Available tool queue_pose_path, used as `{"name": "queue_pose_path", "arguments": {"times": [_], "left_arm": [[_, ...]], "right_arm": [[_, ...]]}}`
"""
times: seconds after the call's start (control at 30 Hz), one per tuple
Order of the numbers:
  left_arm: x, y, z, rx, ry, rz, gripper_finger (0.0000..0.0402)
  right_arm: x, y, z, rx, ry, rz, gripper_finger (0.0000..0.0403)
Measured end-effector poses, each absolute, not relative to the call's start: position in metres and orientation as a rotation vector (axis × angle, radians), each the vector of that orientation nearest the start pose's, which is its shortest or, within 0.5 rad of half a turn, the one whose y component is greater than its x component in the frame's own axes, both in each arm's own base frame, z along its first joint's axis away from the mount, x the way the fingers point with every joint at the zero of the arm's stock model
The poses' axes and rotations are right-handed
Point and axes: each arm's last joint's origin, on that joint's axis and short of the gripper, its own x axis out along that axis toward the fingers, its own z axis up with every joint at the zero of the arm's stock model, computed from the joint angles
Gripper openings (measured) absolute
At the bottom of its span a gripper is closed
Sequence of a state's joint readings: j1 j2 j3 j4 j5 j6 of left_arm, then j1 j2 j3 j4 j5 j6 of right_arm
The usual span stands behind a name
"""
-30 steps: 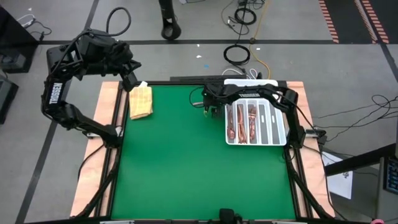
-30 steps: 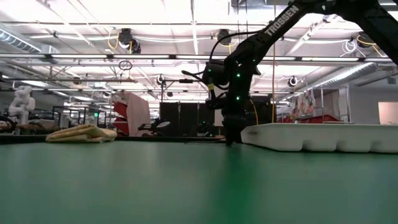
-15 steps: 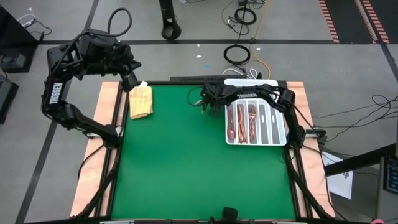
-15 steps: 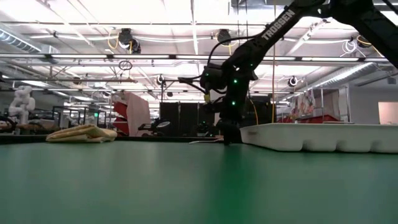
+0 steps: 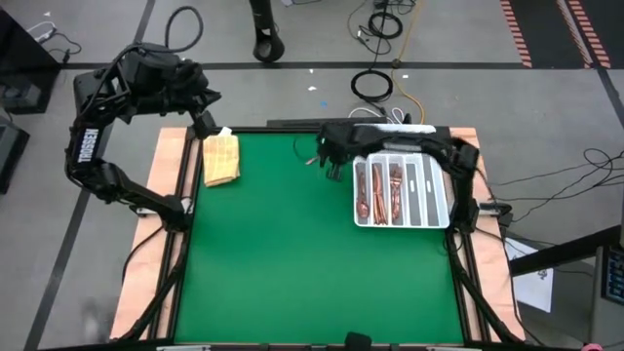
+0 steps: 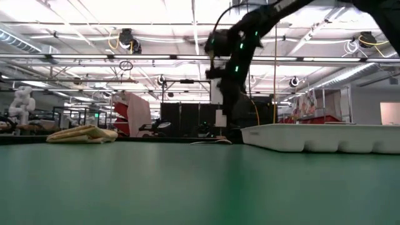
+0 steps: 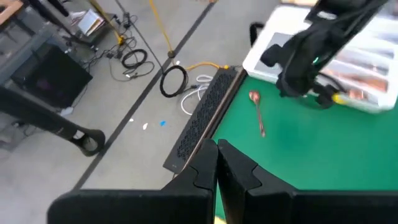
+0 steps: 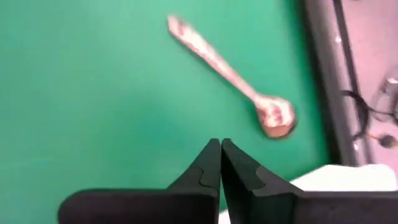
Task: Sort silverware
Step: Put the gold spoon into the silverware organizer
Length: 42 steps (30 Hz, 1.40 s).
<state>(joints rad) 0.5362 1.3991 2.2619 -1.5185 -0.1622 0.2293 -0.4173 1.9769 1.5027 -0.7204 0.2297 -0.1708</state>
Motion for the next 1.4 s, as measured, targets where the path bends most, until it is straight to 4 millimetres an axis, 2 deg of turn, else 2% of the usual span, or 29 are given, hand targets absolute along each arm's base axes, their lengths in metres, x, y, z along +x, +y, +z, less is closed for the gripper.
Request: {"name": "queue_pose_path", "arguments": {"times": [0.1, 0.17, 0.27, 0.33, 0.57, 0.63, 0.8, 0.93, 1.0, 1.1, 1.17, 1.23, 1.3, 1.4], "left_arm": [[0.143, 0.095, 0.526, 0.052, 0.722, 0.626, 0.0013], [0.146, 0.101, 0.521, 0.054, 0.754, 0.631, 0.0013], [0.151, 0.109, 0.51, 0.045, 0.799, 0.639, 0.0013], [0.154, 0.114, 0.502, 0.03, 0.839, 0.643, 0.0013], [0.161, 0.125, 0.481, -0.011, 0.929, 0.649, 0.0013], [0.162, 0.127, 0.478, -0.023, 0.94, 0.647, 0.0013], [0.162, 0.127, 0.477, -0.034, 0.939, 0.636, 0.0013], [0.162, 0.127, 0.477, -0.034, 0.939, 0.635, 0.0013], [0.161, 0.127, 0.477, -0.035, 0.939, 0.632, 0.0013], [0.161, 0.127, 0.477, -0.036, 0.94, 0.632, 0.0013], [0.161, 0.127, 0.477, -0.036, 0.941, 0.631, 0.0013], [0.161, 0.127, 0.477, -0.037, 0.946, 0.63, 0.0013], [0.161, 0.127, 0.477, -0.037, 0.948, 0.63, 0.0013], [0.161, 0.127, 0.477, -0.037, 0.947, 0.63, 0.0013]], "right_arm": [[0.359, -0.191, 0.233, -0.02, 1.199, -0.469, 0.0], [0.354, -0.214, 0.24, -0.004, 1.201, -0.495, 0.0], [0.347, -0.244, 0.23, 0.064, 1.271, -0.522, 0.0], [0.347, -0.255, 0.217, 0.126, 1.313, -0.501, 0.0], [0.371, -0.264, 0.196, 0.158, 1.344, -0.449, 0.0], [0.376, -0.268, 0.186, 0.185, 1.365, -0.428, 0.0], [0.382, -0.275, 0.175, 0.22, 1.431, -0.392, 0.0], [0.382, -0.272, 0.155, 0.329, 1.501, -0.279, 0.0], [0.385, -0.265, 0.156, 0.325, 1.514, -0.248, 0.0], [0.392, -0.245, 0.163, 0.312, 1.527, -0.144, 0.0], [0.398, -0.227, 0.171, 0.304, 1.518, -0.035, 0.0], [0.401, -0.208, 0.189, 0.249, 1.508, 0.038, 0.0], [0.403, -0.197, 0.21, 0.114, 1.492, -0.019, 0.0], [0.407, -0.212, 0.231, -0.04, 1.366, -0.177, 0.0]]}}
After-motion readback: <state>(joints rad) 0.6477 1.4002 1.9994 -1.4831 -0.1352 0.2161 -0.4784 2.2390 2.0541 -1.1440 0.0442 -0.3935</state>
